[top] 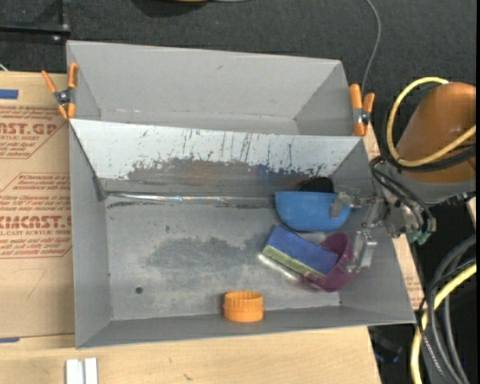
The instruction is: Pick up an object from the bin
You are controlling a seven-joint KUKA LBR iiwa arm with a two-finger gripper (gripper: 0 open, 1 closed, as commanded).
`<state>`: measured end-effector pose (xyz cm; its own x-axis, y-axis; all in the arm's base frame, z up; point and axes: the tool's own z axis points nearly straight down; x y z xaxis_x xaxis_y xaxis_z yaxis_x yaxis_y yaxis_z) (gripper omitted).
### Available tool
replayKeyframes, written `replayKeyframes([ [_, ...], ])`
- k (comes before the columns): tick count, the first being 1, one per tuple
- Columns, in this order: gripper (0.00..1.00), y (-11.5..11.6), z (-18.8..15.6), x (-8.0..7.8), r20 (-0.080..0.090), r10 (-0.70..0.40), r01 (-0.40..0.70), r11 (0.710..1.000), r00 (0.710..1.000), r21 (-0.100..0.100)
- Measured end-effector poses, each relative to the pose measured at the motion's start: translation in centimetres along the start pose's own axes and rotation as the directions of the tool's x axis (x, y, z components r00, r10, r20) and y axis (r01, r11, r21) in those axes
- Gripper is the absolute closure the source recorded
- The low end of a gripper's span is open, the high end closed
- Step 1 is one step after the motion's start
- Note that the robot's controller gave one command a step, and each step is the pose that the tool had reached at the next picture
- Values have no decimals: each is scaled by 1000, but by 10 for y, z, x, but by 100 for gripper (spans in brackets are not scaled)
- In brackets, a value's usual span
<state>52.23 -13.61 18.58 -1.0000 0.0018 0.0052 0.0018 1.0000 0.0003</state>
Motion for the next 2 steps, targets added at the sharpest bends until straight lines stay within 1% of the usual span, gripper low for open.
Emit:
replayKeyframes([
  [1,0,1,-4,-1,6,-2,2,1000,1000,1],
  [2,0,-22,116,28,2,-21,21,1000,1000,2],
])
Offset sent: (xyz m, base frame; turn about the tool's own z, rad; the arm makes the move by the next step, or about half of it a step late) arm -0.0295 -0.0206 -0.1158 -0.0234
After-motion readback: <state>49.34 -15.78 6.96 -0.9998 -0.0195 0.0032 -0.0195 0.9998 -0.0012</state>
